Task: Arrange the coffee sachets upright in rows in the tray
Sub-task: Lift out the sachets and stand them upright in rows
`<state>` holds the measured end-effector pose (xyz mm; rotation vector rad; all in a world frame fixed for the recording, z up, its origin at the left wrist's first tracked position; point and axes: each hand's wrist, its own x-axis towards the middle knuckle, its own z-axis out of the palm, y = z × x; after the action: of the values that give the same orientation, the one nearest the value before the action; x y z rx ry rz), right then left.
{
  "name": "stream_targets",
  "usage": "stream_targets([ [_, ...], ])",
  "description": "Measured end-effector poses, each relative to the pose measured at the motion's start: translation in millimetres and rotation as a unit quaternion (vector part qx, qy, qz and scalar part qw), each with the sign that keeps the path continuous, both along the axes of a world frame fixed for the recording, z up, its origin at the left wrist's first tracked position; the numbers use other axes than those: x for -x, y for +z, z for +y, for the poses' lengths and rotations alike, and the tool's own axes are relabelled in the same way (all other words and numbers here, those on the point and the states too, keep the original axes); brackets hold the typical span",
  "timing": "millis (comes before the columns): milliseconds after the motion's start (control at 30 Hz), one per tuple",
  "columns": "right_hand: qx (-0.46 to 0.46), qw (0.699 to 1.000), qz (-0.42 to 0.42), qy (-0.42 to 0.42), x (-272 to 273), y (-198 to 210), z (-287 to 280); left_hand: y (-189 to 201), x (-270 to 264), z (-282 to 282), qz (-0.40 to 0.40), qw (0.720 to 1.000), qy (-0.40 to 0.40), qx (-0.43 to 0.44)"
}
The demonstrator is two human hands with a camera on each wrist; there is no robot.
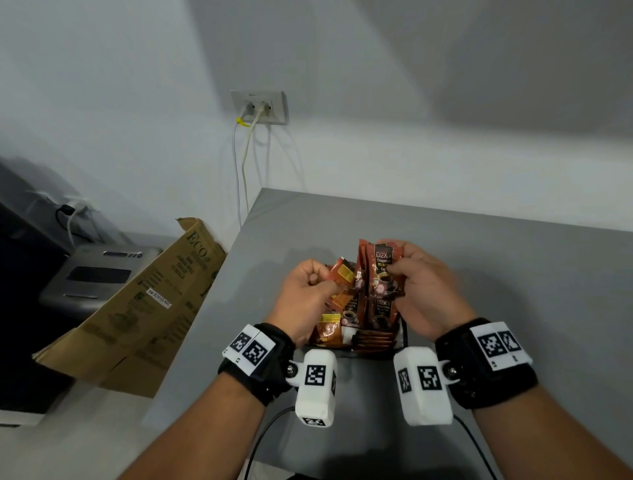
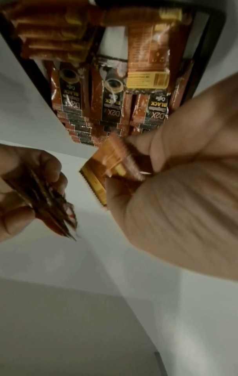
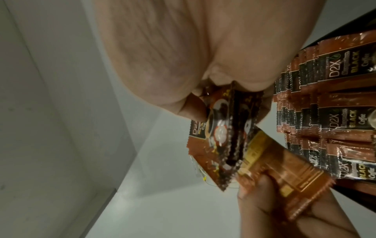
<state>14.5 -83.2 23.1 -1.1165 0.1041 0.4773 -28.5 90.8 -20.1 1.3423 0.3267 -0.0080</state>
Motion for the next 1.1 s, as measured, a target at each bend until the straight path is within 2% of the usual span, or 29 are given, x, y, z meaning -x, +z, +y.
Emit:
stream_targets([
  [200,-0.084,0.996,0.040,-0.006,0,-5,-11,-1,3,8,-0.038,0.997,-0.059,0.021],
  [300,-0.085,0.996,0.031,0.003,-1,-5,-12,-1,3,9,-0.020,0.992,-0.080,0.092],
  [467,-0.038,0.998,0.002,0.059,1,0,-5,5,2,4,-0.026,0.971,-0.094,0.219],
  [533,0.018,0.997,-0.023,0.074,5,-4,1,9,1,-1,-0.016,0.966,-0.089,0.240],
  [600,0.112,0.988,-0.084,0.070,10,-5,6,14,-1,-6,0.002,0.970,-0.072,0.233],
  [700,0.233,0.947,-0.208,0.075,15,-4,10,17,-2,-11,0.015,0.973,-0.047,0.227],
  [767,0.309,0.905,-0.275,0.096,17,-3,13,18,0,-14,0.027,0.968,-0.045,0.245],
  [867,0.453,0.801,-0.368,0.132,15,1,12,18,2,-13,0.043,0.961,-0.035,0.270],
  [900,0.479,0.775,-0.381,0.156,14,2,10,19,2,-12,0.044,0.960,-0.039,0.273],
  [1000,0.448,0.770,-0.377,0.253,13,13,7,23,1,-11,0.041,0.954,-0.055,0.292],
  [1100,0.440,0.717,-0.457,0.288,15,15,15,26,3,-12,0.047,0.945,-0.062,0.318],
])
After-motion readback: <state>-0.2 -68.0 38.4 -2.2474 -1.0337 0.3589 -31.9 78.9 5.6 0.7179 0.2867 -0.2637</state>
